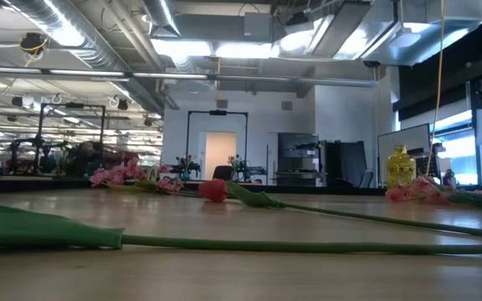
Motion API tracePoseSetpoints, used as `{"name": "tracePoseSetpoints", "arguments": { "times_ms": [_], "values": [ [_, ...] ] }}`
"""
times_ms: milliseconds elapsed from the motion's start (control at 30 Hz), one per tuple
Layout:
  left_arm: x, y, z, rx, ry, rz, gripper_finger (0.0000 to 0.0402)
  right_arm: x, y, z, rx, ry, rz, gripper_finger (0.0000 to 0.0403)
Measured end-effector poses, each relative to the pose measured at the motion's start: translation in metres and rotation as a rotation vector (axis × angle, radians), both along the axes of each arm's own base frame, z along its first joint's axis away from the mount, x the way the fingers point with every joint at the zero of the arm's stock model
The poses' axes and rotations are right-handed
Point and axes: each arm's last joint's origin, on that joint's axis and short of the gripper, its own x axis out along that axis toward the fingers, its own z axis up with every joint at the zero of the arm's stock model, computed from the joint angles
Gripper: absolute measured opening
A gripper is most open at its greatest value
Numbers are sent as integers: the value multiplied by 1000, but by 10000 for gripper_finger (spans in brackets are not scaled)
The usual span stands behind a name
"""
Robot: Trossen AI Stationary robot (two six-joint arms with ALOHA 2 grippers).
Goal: Sort flowers into vase by color
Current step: Put the white flowers into the transparent vase
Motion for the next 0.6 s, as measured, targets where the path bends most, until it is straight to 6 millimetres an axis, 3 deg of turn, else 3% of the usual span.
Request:
{"name": "tracePoseSetpoints", "arguments": {
  "times_ms": [200,400,600],
  "values": [
    [-35,-27,13,-82,-29,-169,152,-66,11,20,-95,75,347,10],
    [-40,-40,12,-235,-57,-233,153,-142,39,-3,-23,124,473,9],
    [-27,-35,7,-320,-80,-184,153,-202,38,-28,32,101,546,6]
  ]
}}
